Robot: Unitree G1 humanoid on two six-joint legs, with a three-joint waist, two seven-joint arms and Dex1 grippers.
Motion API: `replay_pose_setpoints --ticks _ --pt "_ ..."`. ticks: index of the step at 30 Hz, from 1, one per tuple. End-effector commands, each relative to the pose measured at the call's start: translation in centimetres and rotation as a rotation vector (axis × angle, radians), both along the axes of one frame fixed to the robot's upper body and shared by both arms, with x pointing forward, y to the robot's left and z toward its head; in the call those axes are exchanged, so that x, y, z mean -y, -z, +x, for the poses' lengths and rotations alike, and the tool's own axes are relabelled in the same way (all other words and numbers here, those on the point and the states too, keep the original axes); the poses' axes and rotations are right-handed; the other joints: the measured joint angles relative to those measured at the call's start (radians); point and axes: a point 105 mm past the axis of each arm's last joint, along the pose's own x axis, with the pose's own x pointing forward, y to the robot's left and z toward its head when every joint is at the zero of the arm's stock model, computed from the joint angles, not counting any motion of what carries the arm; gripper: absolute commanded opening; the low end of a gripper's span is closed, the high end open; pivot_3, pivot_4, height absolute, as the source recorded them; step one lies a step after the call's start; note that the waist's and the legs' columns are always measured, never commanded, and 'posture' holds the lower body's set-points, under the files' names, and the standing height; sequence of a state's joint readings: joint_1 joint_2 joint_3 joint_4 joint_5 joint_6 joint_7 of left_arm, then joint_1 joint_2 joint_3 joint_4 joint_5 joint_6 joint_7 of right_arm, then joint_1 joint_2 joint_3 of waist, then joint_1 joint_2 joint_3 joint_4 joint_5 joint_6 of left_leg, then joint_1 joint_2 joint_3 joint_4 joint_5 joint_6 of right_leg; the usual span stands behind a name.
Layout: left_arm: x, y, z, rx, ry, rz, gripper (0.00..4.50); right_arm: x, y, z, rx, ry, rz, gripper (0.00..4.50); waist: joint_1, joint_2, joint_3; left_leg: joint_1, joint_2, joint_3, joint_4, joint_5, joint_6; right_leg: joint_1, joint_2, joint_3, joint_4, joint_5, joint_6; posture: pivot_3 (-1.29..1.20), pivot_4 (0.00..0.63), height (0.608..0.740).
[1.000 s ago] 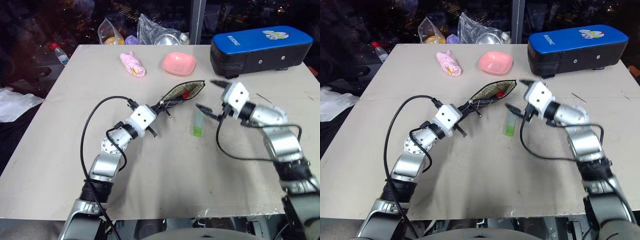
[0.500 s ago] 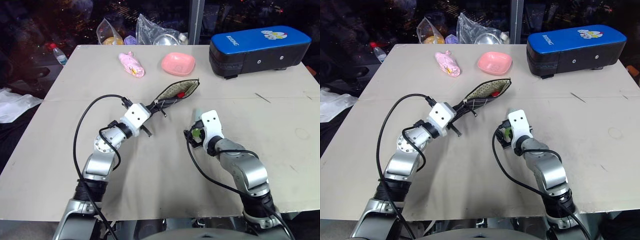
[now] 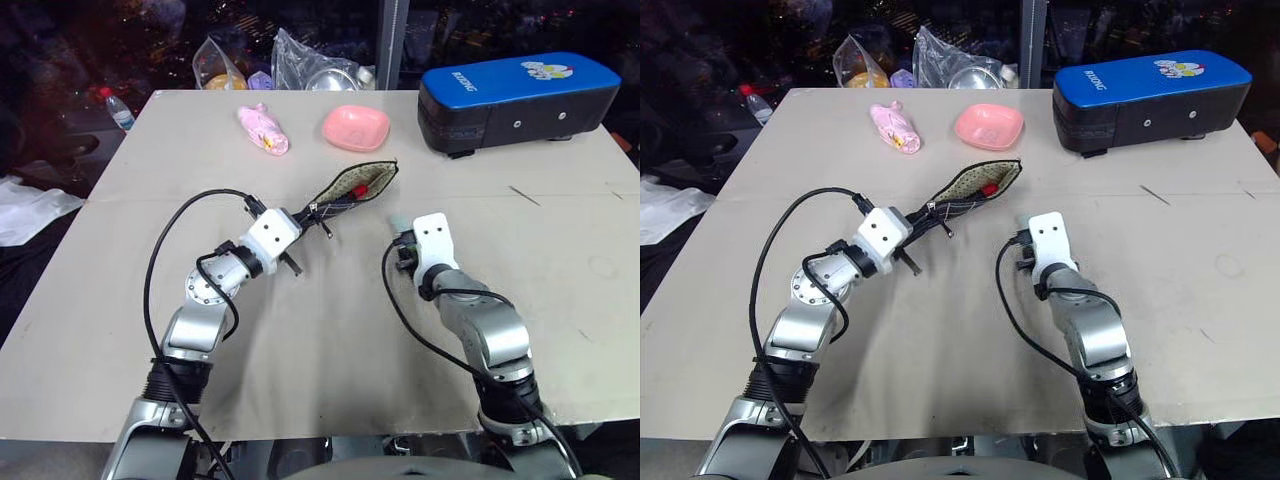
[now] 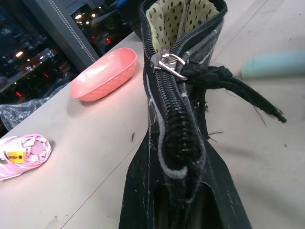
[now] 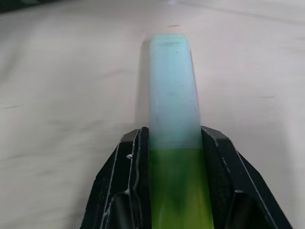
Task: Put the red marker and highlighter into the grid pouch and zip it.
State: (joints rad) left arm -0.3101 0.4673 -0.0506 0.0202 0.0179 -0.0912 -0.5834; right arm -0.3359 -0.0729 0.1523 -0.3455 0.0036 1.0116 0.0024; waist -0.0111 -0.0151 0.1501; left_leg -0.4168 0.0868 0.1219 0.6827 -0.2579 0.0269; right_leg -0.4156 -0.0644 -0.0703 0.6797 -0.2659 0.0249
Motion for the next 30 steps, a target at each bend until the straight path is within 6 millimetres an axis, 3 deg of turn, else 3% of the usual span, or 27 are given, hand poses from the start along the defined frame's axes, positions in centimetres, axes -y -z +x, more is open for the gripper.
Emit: replay_pose_setpoints --ticks 1,2,5,7,10,14,17,20,30 --pt "0.9 -0.6 0.0 0.031 0.02 -0.009 0.0 2.8 -3.6 1.3 0.153 0.045 -0.027 0.89 0.0 0.0 0.0 0.0 0.0 0.0 0.0 0.0 0.0 0.0 0.0 0.0 0.0 0.0 0.0 0.0 0.15 0.717" --pt "1.0 -0.6 0.0 0.032 0.022 -0.011 0.0 3.1 -3.9 1.4 0.162 0.04 -0.033 0.89 -0.002 0.0 0.0 0.0 0.0 0.0 0.0 0.0 0.0 0.0 0.0 0.0 0.0 0.0 0.0 0.0 0.15 0.717" --pt "1.5 -0.6 0.0 0.036 0.034 -0.016 0.0 4.1 -7.7 2.3 0.361 -0.113 -0.154 0.89 -0.003 0.0 0.0 0.0 0.0 -0.001 -0.001 0.0 0.0 0.0 0.001 0.0 0.0 0.0 0.0 0.0 0.15 0.717" --pt "1.8 -0.6 0.0 0.04 0.045 -0.014 0.0 3.9 -10.6 2.2 0.504 -0.282 -0.21 0.89 -0.003 0.001 0.002 0.0 0.0 0.0 -0.001 0.0 0.0 -0.001 0.001 0.0 -0.001 0.0 0.0 0.0 0.15 0.717" --pt "2.3 -0.6 0.1 0.051 0.064 -0.004 0.0 3.7 -12.8 1.8 0.606 -0.482 -0.347 0.89 -0.003 0.001 0.002 0.0 -0.001 0.0 -0.002 -0.001 0.001 -0.001 0.001 0.001 -0.001 0.0 0.0 0.0 0.15 0.717" --pt "2.8 -0.6 0.1 0.064 0.082 0.01 0.0 3.4 -13.0 1.5 0.645 -0.656 -0.559 0.89 -0.002 0.001 0.002 0.001 0.0 0.001 -0.003 -0.002 0.003 0.0 0.002 0.0 -0.001 0.0 0.0 0.0 0.15 0.717" --pt "3.5 -0.7 0.2 0.085 0.109 0.032 0.0 3.0 -12.6 1.4 0.66 -0.868 -0.874 0.89 -0.001 0.001 0.003 0.001 0.0 0.005 -0.002 0.0 0.0 0.0 0.001 0.001 -0.001 0.0 0.0 0.0 0.15 0.717" --pt "3.9 -0.9 0.1 0.101 0.121 0.039 0.0 2.9 -12.1 1.9 0.674 -0.979 -1.056 0.89 -0.002 0.002 0.003 0.001 0.0 0.007 -0.001 0.0 0.0 -0.001 0.001 0.001 -0.001 0.0 0.0 0.0 0.15 0.717" --pt "4.9 -1.1 -0.3 0.126 0.143 0.044 0.0 0.9 -11.7 2.9 0.76 -1.156 -1.204 0.89 0.0 0.002 0.003 0.001 0.001 0.009 0.0 0.0 0.0 -0.001 0.001 0.002 -0.001 0.0 0.0 0.0 0.15 0.717"
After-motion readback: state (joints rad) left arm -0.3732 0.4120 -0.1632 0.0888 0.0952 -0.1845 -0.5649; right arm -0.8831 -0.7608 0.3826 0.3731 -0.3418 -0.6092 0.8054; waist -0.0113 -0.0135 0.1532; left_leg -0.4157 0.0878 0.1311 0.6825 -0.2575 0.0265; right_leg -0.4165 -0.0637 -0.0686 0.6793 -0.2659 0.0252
